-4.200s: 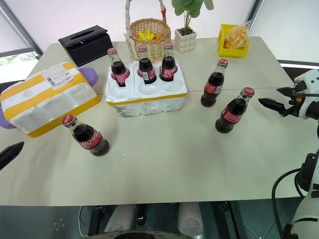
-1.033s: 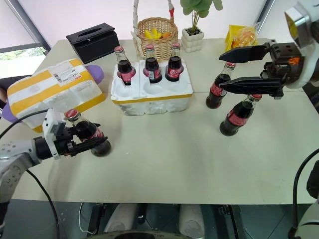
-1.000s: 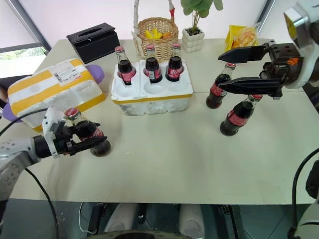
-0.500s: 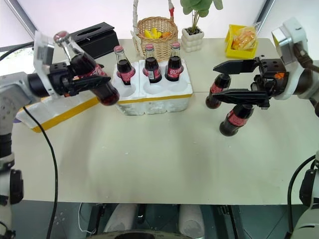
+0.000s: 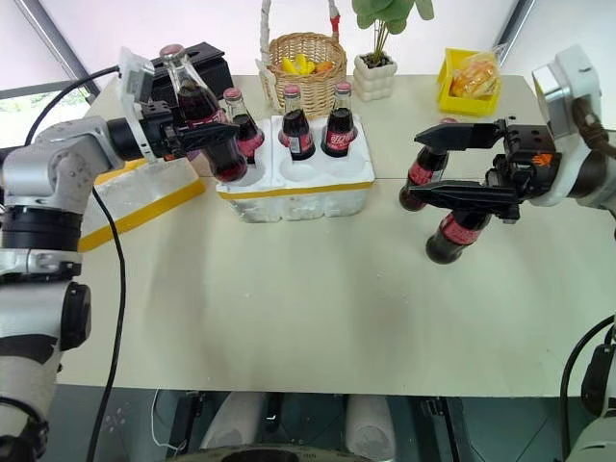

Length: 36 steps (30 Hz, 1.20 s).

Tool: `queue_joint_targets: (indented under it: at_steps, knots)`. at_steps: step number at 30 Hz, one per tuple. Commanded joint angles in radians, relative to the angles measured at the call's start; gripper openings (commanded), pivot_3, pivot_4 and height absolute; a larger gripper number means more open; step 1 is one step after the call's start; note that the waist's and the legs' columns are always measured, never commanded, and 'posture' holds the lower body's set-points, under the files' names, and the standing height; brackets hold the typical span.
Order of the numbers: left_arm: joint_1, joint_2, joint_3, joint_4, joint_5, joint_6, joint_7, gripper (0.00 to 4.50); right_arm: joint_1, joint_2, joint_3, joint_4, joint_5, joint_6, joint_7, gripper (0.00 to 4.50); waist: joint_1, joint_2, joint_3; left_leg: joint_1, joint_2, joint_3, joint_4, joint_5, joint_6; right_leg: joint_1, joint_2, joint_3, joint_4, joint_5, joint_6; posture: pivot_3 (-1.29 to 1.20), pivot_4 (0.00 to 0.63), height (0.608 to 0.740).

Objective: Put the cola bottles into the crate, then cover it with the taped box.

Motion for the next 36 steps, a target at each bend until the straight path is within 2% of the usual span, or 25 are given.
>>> queue_joint_targets:
  at_steps: [1, 10, 15, 26, 28, 30, 36]
  knots:
    - [-0.067, -0.008, 0.024, 0.035, 0.026, -0.068, -0.017, 2.78, -0.005, -0.006, -0.036, -0.034, 0.031, 0.001, -0.015, 4.5, -0.003, 0.0, 0.0, 0.0, 0.0, 0.0, 0.0, 0.0, 0.0, 0.0, 0.0, 0.0, 0.0, 0.0, 0.0, 0.0, 0.15, 0.74]
    - [-0.031, -0.059, 0.006, 0.009, 0.061, -0.057, -0.06, 2.78, 0.001, -0.007, -0.043, -0.03, 0.047, 0.005, -0.046, 4.5, -0.001, 0.0, 0.0, -0.002, 0.0, 0.0, 0.0, 0.0, 0.0, -0.001, 0.0, 0.0, 0.0, 0.0, 0.001, 0.0, 0.15, 0.74]
    - [0.059, -0.05, -0.092, -0.015, 0.203, -0.188, -0.056, 2.78, 0.004, -0.004, -0.042, -0.033, 0.051, 0.002, -0.054, 4.5, -0.003, 0.0, 0.0, -0.002, 0.0, 0.0, 0.0, 0.0, 0.0, -0.002, 0.0, 0.0, 0.0, 0.001, 0.001, 0.0, 0.15, 0.74]
    - [0.116, -0.117, -0.077, 0.043, 0.285, -0.291, 0.096, 2.78, -0.009, 0.004, -0.025, -0.028, 0.044, -0.007, -0.065, 4.5, -0.001, 0.0, 0.0, -0.001, 0.0, 0.0, 0.001, 0.0, 0.0, -0.001, 0.0, 0.0, 0.0, 0.001, 0.001, 0.0, 0.15, 0.74]
    - [0.113, -0.126, -0.06, 0.061, 0.287, -0.301, 0.142, 3.79, -0.011, 0.006, -0.022, -0.028, 0.042, -0.007, -0.066, 4.5, 0.0, 0.0, 0.0, -0.001, 0.0, 0.0, 0.001, 0.0, 0.0, 0.0, 0.0, 0.0, 0.0, 0.001, 0.001, 0.0, 0.15, 0.74]
    - [0.116, -0.128, -0.043, 0.056, 0.274, -0.292, 0.158, 4.46, -0.013, 0.007, -0.019, -0.028, 0.04, -0.009, -0.065, 4.5, -0.002, 0.0, 0.0, 0.001, 0.0, 0.0, 0.002, 0.0, 0.0, 0.001, 0.0, 0.0, 0.0, 0.001, 0.001, 0.0, 0.15, 0.74]
    - [0.163, -0.084, 0.003, -0.096, 0.202, -0.178, 0.113, 4.46, -0.022, 0.004, -0.01, -0.016, 0.029, -0.016, -0.062, 4.5, -0.005, 0.0, 0.0, 0.002, 0.0, 0.0, 0.001, 0.001, -0.001, 0.001, 0.0, 0.0, 0.001, 0.002, 0.001, 0.0, 0.15, 0.74]
